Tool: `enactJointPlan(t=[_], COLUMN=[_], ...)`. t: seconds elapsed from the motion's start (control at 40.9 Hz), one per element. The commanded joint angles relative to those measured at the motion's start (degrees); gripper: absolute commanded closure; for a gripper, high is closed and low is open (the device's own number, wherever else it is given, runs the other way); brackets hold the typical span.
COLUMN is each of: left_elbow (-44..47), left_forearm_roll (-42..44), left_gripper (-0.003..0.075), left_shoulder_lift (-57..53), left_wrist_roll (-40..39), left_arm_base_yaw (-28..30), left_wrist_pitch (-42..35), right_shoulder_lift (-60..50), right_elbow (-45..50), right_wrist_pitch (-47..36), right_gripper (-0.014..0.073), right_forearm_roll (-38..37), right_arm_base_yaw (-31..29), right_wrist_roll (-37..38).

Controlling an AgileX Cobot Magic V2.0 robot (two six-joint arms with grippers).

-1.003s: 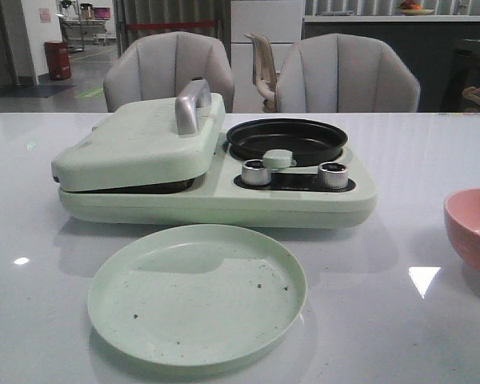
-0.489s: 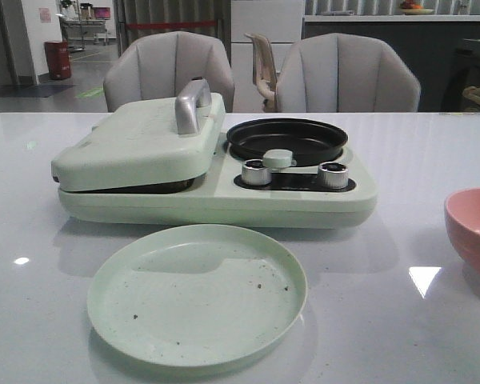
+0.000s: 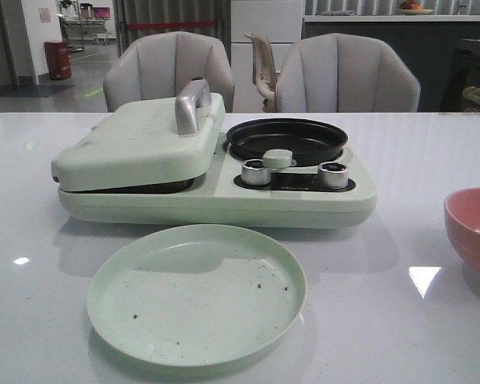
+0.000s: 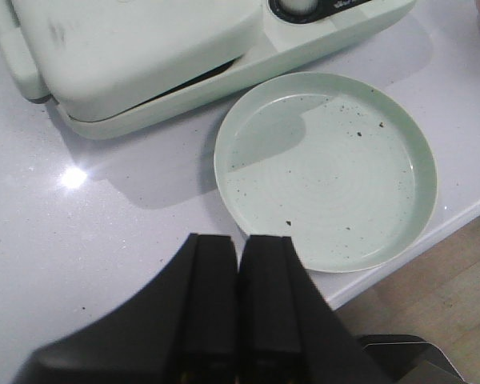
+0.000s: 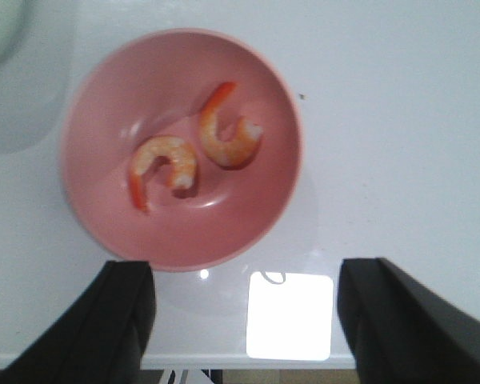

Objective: Make breakfast with bread and shrimp

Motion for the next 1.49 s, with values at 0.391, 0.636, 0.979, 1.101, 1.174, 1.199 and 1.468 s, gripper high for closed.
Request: enactJointPlan(t=[0.391, 0.636, 0.979, 1.101, 1.174, 1.199, 1.468], left_elbow=[-1.63, -1.63, -1.63, -1.63, -1.63, -1.63, -1.63], left_forearm_roll=[-0.65, -0.65, -0.65, -0.65, -0.65, -0.65, -0.65], left_gripper=[0.062, 0.062, 0.062, 0.062, 0.062, 0.062, 0.062], left_shoulder_lift=[-0.55, -0.55, -0.55, -0.55, -0.55, -0.55, -0.55], left_wrist_roll=[-0.39, -0.39, -0.39, -0.39, -0.39, -0.39, -0.39], left_arm_base_yaw=[-0.55, -0.55, -0.55, -0.55, -0.55, -0.55, -0.55], left_wrist_pitch=[-3.99, -3.99, -3.99, -3.99, -3.99, -3.99, -3.99], right_shoulder_lift=[18.95, 24.82, 24.89, 24.89, 24.89, 24.83, 22.49], right_elbow=[-2.98, -5.95, -6.16, -6.22, -6.98, -7.71, -21.47], right_wrist_pitch=[-16.42, -16.39, -17.41, -17.55, -17.14, -16.42, -10.27], right_gripper=[0.0016, 0.0177, 0.0478, 0.0518, 0.0521, 0.0521, 0.0521], right_forearm_roll=[-0.73, -0.73, -0.73, -0.58, -0.58, -0.58, -0.84], right_arm_base_yaw=[-2.59, -2.59, -2.59, -2.59, -2.59, -2.59, -1.02], right_wrist_roll=[-0.05, -0.65, -0.65, -0.65, -0.65, -0.65, -0.93])
